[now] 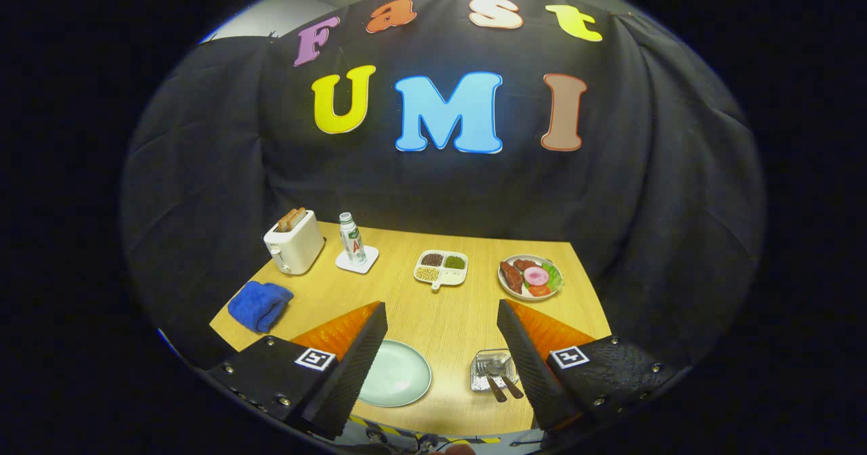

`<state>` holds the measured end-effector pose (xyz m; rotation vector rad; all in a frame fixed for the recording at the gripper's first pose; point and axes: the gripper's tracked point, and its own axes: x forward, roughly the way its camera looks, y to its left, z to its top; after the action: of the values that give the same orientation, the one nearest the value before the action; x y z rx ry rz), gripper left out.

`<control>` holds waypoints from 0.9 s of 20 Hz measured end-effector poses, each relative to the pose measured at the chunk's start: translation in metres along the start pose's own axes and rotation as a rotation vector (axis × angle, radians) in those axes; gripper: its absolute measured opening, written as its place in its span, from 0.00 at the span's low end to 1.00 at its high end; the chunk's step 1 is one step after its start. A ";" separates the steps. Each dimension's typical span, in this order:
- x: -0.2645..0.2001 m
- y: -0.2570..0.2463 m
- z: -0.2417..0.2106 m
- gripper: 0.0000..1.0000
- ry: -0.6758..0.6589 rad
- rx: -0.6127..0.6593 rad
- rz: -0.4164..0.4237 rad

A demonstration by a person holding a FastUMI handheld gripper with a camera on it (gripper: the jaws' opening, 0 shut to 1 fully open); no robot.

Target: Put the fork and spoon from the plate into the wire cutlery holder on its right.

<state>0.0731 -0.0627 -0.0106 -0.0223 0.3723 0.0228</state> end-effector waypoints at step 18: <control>-0.036 0.089 0.040 0.97 -0.441 0.012 -0.096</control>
<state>0.0513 0.0266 0.0380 -0.0221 -0.0694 -0.0689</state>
